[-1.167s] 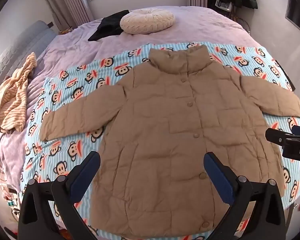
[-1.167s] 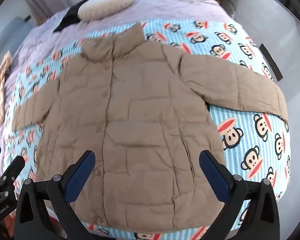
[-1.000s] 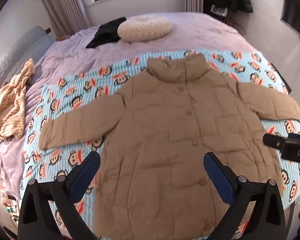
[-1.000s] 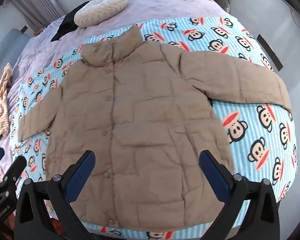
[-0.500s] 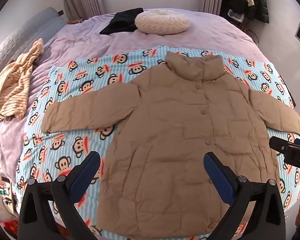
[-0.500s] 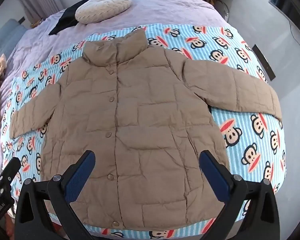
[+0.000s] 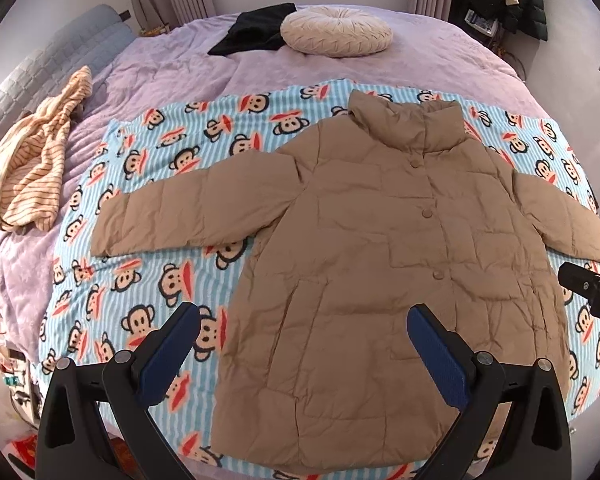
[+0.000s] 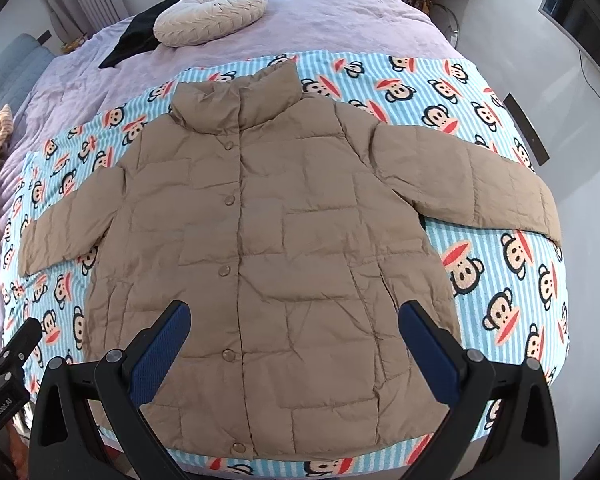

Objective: Fold large clothes

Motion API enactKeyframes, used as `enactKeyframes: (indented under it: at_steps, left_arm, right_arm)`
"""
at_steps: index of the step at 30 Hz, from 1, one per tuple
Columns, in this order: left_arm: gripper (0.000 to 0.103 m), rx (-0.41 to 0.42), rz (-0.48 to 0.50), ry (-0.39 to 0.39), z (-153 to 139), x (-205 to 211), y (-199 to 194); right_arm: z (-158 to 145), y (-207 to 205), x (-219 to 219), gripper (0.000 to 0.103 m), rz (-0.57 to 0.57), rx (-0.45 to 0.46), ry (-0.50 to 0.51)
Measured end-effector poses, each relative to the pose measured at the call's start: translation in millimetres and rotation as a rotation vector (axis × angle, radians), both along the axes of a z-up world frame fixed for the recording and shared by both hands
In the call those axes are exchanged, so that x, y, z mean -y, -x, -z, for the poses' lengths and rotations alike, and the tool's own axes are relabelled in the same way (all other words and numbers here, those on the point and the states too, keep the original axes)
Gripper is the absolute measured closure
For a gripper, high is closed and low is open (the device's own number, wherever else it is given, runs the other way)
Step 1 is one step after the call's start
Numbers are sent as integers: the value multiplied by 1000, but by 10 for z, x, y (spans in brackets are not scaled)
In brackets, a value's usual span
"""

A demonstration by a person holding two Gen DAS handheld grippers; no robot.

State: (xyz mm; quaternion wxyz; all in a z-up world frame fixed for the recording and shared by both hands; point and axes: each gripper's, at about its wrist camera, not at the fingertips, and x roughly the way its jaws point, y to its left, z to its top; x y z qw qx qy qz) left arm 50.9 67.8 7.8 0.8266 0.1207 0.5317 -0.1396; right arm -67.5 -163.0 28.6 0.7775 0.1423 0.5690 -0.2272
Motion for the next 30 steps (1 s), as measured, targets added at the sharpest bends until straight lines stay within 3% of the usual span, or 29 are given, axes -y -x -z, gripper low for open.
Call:
enactKeyframes:
  at_steps: [7, 30]
  left_arm:
    - [0, 1, -27, -12, 29, -91, -52]
    - [0, 6, 13, -34, -7, -41, -69]
  right_arm:
    - [18, -10, 45, 0, 4, -13, 8]
    - [-14, -17, 102, 0, 22, -9, 8]
